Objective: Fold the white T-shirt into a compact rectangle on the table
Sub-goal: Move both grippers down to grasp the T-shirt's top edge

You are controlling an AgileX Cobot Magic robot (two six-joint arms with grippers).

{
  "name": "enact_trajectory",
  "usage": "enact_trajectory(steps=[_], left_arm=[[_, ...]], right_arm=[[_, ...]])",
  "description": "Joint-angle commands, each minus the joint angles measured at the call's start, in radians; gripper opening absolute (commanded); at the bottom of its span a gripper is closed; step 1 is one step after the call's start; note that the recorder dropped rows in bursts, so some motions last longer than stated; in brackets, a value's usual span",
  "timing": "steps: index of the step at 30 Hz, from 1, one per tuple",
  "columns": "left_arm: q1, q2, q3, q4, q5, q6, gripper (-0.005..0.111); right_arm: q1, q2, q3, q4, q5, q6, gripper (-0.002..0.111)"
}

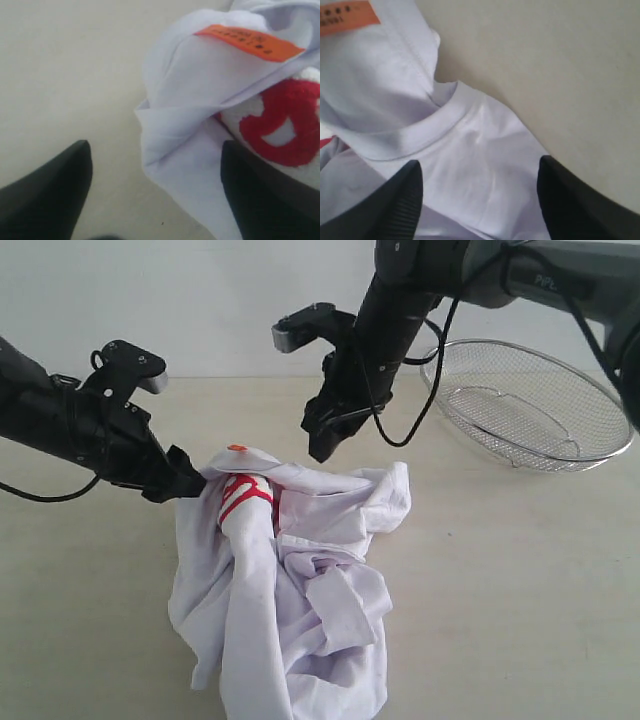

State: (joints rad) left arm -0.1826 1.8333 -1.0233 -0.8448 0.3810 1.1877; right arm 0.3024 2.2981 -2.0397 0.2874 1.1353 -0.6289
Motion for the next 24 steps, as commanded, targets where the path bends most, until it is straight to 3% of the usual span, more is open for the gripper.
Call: enact_trajectory(steps=[1, 3, 10, 12, 19, 24], left_arm=[[-0.004, 0.040, -0.007, 0.000, 0.012, -0.010, 0.068], [-0.004, 0.054, -0.009, -0.004, 0.004, -0.010, 0.066], [-0.004, 0.100, -0.047, -0.010, 0.009, -0.004, 0.037], [-0.004, 0.100, -0.047, -0.010, 0.009, -0.004, 0.039], [-0.004, 0.100, -0.047, -0.010, 0.009, -0.004, 0.061], [-0.004, 0.100, -0.047, -0.010, 0.009, -0.004, 0.060]], right_arm=[[-0.001, 0.045, 0.004, -0.008, -0.006, -0.001, 0.058], [-0.001, 0.051, 0.004, -0.006, -0.014, -0.009, 0.058], [0.006, 0.083, 0.004, 0.044, 0.043, -0.009, 0.058], [0.009, 0.073, 0.004, 0.019, 0.065, -0.007, 0.058], [0.009, -0.048, 0.003, 0.001, 0.086, 0.006, 0.058], [0.021, -0.054, 0.005, 0.037, 0.086, 0.016, 0.058]])
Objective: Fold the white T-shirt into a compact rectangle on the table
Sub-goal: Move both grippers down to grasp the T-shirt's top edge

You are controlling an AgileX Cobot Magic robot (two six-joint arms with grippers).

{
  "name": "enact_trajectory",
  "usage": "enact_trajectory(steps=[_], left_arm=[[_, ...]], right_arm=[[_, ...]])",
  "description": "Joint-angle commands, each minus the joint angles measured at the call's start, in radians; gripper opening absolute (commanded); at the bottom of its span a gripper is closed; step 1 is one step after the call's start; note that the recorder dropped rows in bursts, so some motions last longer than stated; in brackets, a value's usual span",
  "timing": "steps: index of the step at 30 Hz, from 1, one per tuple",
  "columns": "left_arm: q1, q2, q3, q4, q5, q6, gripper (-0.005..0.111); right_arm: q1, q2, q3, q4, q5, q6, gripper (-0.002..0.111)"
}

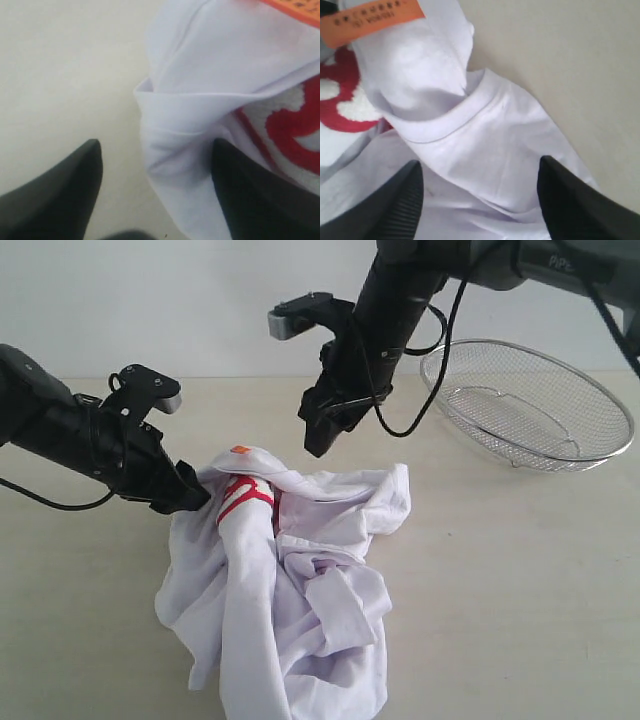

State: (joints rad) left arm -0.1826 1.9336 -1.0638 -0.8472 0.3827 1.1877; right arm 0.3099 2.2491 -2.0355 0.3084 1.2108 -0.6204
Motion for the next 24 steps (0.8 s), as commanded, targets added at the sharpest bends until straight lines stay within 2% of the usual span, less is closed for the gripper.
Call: enact_trajectory(steps=[1, 8, 13, 20, 24], left_arm=[[-0.004, -0.001, -0.006, -0.008, 0.008, -0.004, 0.060], [-0.004, -0.001, -0.006, -0.008, 0.003, -0.011, 0.060], [-0.004, -0.001, -0.006, -0.008, -0.003, -0.050, 0.060], [-0.004, -0.001, -0.006, -0.008, -0.001, -0.068, 0.060], [-0.004, -0.001, -0.006, -0.008, -0.015, -0.060, 0.056]], right_arm=[[0.020, 0.000, 0.000, 0.015, 0.010, 0.007, 0.058], [0.071, 0.051, 0.000, -0.001, 0.010, 0.037, 0.058], [0.104, 0.059, 0.000, -0.095, 0.010, 0.068, 0.058], [0.091, 0.119, 0.000, -0.093, 0.010, 0.068, 0.058], [0.091, 0.134, 0.000, -0.199, 0.010, 0.140, 0.058]])
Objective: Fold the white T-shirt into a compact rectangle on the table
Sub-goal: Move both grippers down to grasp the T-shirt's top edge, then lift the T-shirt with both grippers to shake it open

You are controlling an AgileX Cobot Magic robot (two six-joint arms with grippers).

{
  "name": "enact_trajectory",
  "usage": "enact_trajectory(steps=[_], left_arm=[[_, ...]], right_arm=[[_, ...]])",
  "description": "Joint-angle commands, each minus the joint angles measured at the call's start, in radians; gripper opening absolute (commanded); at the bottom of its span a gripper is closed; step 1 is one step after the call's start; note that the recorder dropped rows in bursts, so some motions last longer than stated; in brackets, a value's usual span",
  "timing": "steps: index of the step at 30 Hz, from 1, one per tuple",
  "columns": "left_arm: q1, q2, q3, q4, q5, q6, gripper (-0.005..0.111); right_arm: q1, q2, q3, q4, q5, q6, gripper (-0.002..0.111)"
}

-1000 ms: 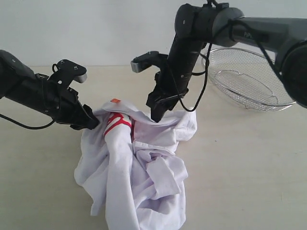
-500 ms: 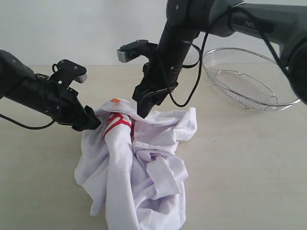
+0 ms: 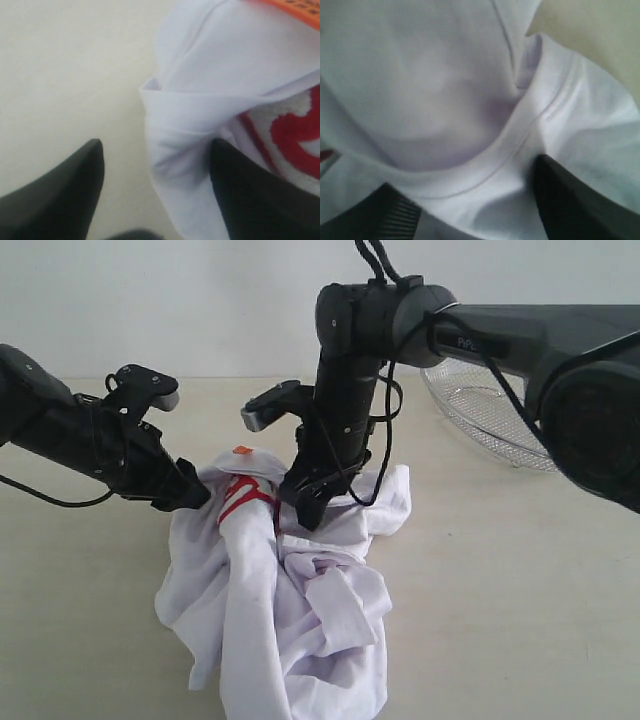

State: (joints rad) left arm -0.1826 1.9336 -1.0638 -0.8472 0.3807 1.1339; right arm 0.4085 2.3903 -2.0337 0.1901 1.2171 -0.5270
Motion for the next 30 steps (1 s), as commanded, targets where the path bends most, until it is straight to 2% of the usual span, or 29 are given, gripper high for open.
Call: enact_trajectory(steps=[1, 2, 3, 4, 5, 6, 7, 12, 15, 21, 25, 30], left_arm=[[-0.004, -0.001, -0.006, -0.008, -0.013, -0.006, 0.054], [-0.004, -0.001, -0.006, -0.008, -0.018, -0.006, 0.053], [-0.004, -0.001, -0.006, -0.008, -0.034, -0.006, 0.050], [-0.004, -0.001, -0.006, -0.008, -0.037, -0.006, 0.046], [-0.004, -0.001, -0.006, -0.008, -0.053, -0.004, 0.032], [-0.004, -0.001, -0.006, -0.003, -0.074, 0.017, 0.013], [-0.004, -0.001, -0.008, -0.001, -0.084, 0.046, 0.005], [-0.004, -0.028, -0.110, 0.008, -0.078, 0.085, 0.004], [-0.001, -0.047, -0.213, 0.111, -0.078, 0.085, 0.004], [0.003, -0.008, -0.347, 0.194, -0.218, 0.085, 0.004], [0.005, 0.053, -0.430, 0.243, -0.231, 0.085, 0.004], [0.005, 0.122, -0.458, 0.243, -0.269, 0.085, 0.004]], right_arm=[[-0.007, -0.007, -0.001, -0.093, -0.031, 0.049, 0.052], [-0.007, -0.007, -0.001, -0.090, -0.056, 0.049, 0.045], [-0.007, -0.007, -0.001, -0.089, -0.083, 0.049, 0.028], [-0.007, -0.007, -0.001, -0.089, -0.085, 0.049, 0.016], [-0.007, -0.007, -0.003, -0.112, -0.085, 0.055, 0.000], [-0.007, -0.013, -0.003, -0.140, -0.082, 0.055, 0.000], [-0.007, -0.017, -0.003, -0.164, -0.082, 0.055, 0.000], [-0.030, -0.122, -0.003, -0.306, -0.109, 0.074, 0.000], [-0.073, -0.168, -0.003, -0.328, -0.228, 0.080, 0.000], [-0.155, -0.164, -0.003, -0.335, -0.365, 0.083, 0.000], [-0.181, -0.164, -0.003, -0.330, -0.478, 0.083, 0.000], [-0.179, -0.162, -0.003, -0.239, -0.538, 0.040, 0.000]])
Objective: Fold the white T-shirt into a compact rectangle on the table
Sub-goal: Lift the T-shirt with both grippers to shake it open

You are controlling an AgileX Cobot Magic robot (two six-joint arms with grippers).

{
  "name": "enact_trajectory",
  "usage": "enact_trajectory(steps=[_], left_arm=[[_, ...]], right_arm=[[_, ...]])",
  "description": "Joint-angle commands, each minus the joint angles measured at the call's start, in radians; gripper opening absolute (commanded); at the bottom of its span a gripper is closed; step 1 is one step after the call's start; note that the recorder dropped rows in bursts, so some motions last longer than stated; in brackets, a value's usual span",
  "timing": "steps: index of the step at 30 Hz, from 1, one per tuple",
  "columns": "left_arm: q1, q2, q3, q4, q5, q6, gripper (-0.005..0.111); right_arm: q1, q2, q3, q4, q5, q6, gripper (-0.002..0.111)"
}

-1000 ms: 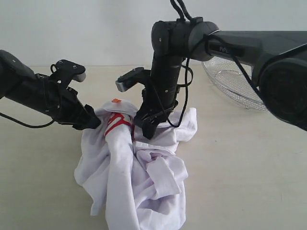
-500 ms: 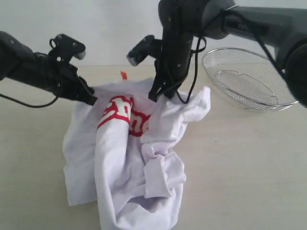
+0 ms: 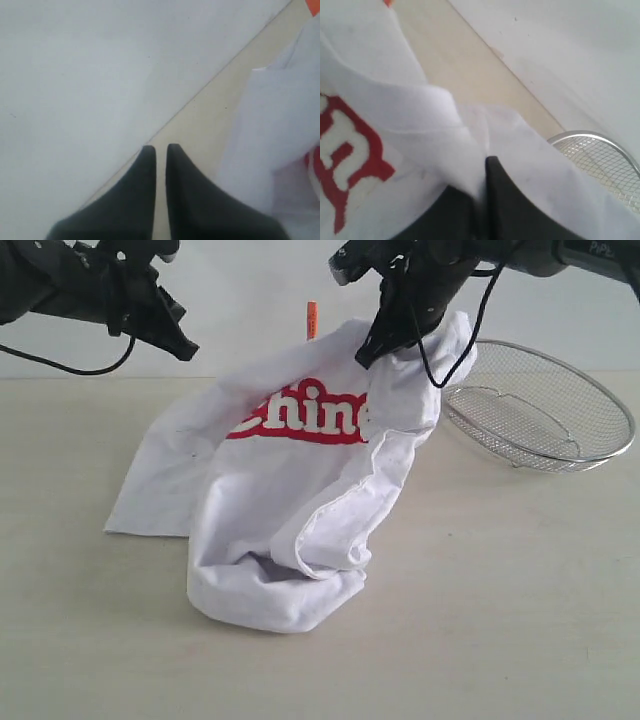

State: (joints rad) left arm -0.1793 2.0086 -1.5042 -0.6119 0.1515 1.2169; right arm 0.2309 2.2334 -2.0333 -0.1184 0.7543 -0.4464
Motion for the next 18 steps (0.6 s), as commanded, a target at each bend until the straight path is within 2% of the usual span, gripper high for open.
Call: enact_trajectory(steps=[1, 8, 10, 11, 14, 15, 16, 18], left_arm=[[0.001, 0.056, -0.018, 0.007, -0.048, 0.002, 0.004], [0.001, 0.054, -0.020, 0.005, -0.048, -0.013, 0.004], [0.001, 0.051, -0.020, 0.000, -0.038, -0.039, 0.004], [0.001, 0.051, -0.020, 0.000, -0.023, -0.059, 0.004], [0.001, 0.045, -0.020, 0.000, 0.040, -0.067, 0.004], [0.001, 0.039, -0.020, 0.000, 0.055, -0.084, 0.004], [0.001, 0.034, -0.020, 0.000, 0.073, -0.103, 0.004], [0.001, 0.019, -0.020, 0.003, 0.108, -0.111, 0.004]], right_arm=[[-0.001, -0.002, -0.004, 0.080, -0.094, -0.041, 0.000], [-0.001, 0.023, -0.004, 0.109, -0.136, -0.061, 0.001], [-0.001, 0.032, -0.004, 0.109, -0.136, -0.061, 0.014], [-0.001, 0.041, -0.004, 0.109, -0.136, -0.054, 0.025], [-0.001, 0.049, -0.004, 0.109, -0.162, -0.005, 0.067], [-0.001, 0.049, -0.004, 0.099, -0.172, 0.042, 0.076], [-0.001, 0.047, -0.004, 0.080, -0.174, 0.083, 0.078], [-0.001, 0.020, -0.004, 0.027, -0.152, 0.178, 0.072]])
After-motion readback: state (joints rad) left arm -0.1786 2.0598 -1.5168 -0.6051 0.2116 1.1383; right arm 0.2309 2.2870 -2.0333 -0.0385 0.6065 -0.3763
